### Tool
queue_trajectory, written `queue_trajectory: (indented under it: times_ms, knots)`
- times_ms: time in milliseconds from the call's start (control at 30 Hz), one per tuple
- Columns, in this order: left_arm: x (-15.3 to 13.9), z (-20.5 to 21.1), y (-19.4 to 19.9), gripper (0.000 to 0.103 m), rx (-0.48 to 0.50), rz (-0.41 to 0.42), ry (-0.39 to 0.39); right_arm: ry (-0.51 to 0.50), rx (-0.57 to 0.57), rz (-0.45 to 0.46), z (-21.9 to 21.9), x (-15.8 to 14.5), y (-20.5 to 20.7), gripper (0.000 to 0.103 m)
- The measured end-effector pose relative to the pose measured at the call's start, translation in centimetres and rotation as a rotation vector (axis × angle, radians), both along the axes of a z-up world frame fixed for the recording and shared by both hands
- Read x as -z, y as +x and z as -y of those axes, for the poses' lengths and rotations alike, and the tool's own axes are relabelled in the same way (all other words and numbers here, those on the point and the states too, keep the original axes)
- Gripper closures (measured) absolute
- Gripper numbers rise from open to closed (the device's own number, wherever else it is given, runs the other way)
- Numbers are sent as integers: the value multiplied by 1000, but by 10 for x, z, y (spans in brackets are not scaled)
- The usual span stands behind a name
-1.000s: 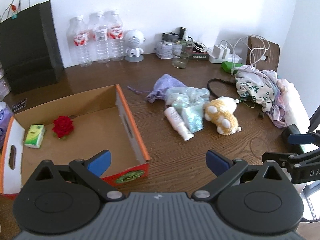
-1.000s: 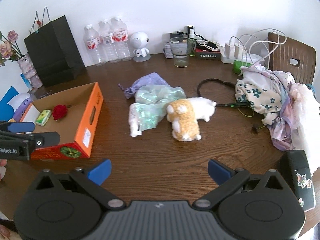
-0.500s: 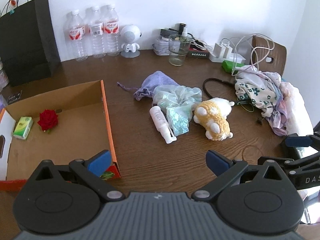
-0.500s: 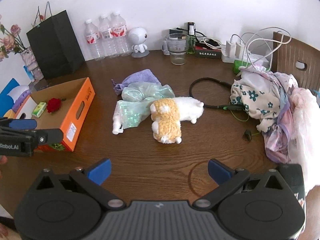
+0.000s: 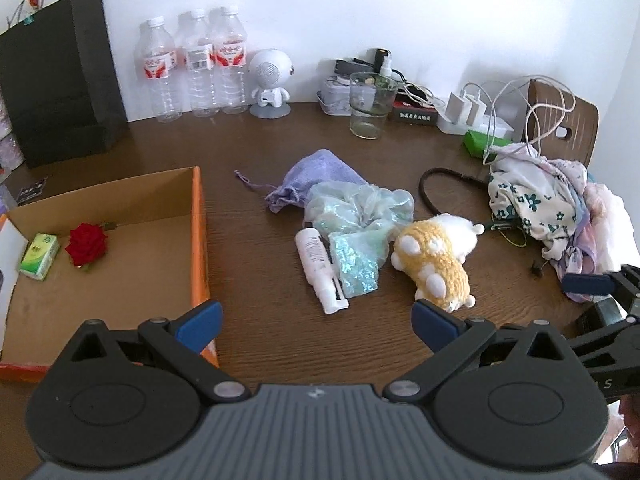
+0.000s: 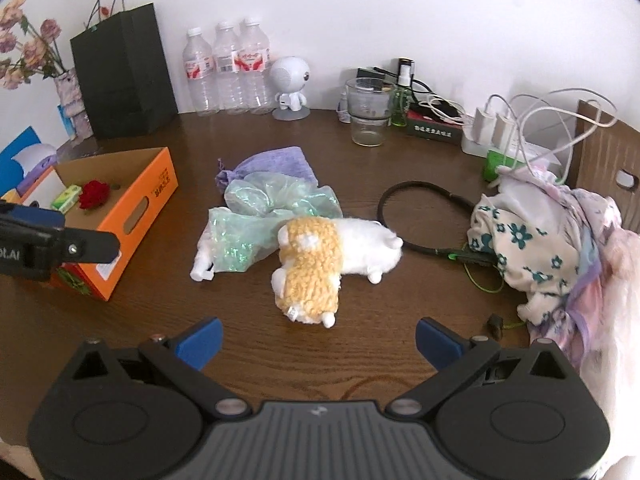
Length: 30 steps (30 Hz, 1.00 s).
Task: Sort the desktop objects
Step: 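Reach the right tool to the plush toy while the left tool approaches the white bottle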
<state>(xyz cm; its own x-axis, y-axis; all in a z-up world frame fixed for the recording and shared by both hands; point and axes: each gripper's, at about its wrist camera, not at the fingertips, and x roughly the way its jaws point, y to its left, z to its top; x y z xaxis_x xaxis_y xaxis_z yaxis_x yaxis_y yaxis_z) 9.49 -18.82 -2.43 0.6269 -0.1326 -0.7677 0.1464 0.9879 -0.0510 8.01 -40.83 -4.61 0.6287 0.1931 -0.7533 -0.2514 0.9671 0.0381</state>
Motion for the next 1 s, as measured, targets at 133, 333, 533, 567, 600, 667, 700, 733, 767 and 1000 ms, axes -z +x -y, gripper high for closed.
queue_trajectory:
  times_ms: [133, 333, 533, 567, 600, 667, 700, 733, 767, 1000]
  knots:
    - [8, 8, 4, 4, 7, 4, 8, -7, -29, 17, -5, 7, 8, 0]
    - [19, 19, 15, 9, 9, 18, 50, -9, -43, 44, -8, 12, 24, 0]
    - [31, 27, 31, 12, 36, 32, 91, 13, -41, 47, -2, 14, 43, 2]
    - [34, 28, 34, 13, 39, 33, 98, 7, -44, 47, -3, 14, 47, 2]
    - [37, 30, 36, 14, 40, 34, 101, 2, -46, 47, -3, 15, 51, 2]
    - [42, 32, 40, 16, 39, 34, 106, 5, -47, 48, -5, 15, 56, 2]
    - [45, 33, 42, 17, 34, 33, 104, 3, -47, 48, -5, 16, 58, 2]
    - [48, 34, 43, 17, 30, 33, 98, 1, -46, 48, -6, 16, 60, 2]
    - [51, 35, 44, 18, 29, 32, 92, -1, -46, 48, -7, 17, 63, 2]
    - [69, 38, 50, 24, 20, 14, 120, -12, -40, 23, -8, 27, 73, 3]
